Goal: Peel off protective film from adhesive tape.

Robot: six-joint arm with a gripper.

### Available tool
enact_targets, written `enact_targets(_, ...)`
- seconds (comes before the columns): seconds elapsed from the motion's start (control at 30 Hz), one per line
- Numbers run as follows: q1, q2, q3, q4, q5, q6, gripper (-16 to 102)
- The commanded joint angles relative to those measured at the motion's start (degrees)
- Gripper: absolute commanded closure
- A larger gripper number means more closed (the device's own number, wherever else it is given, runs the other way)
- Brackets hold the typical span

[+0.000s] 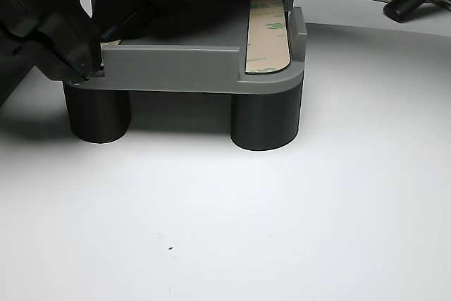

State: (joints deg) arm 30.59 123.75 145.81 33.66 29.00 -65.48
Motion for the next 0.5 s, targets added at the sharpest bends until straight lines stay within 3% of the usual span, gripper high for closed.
enact_targets(0.0, -0.4, 1.6, -1.3, -0.7, 0.0, 0.1, 97)
enact_targets(0.47, -0.3, 2.5, -0.3, -1.9, 0.0, 0.0, 97)
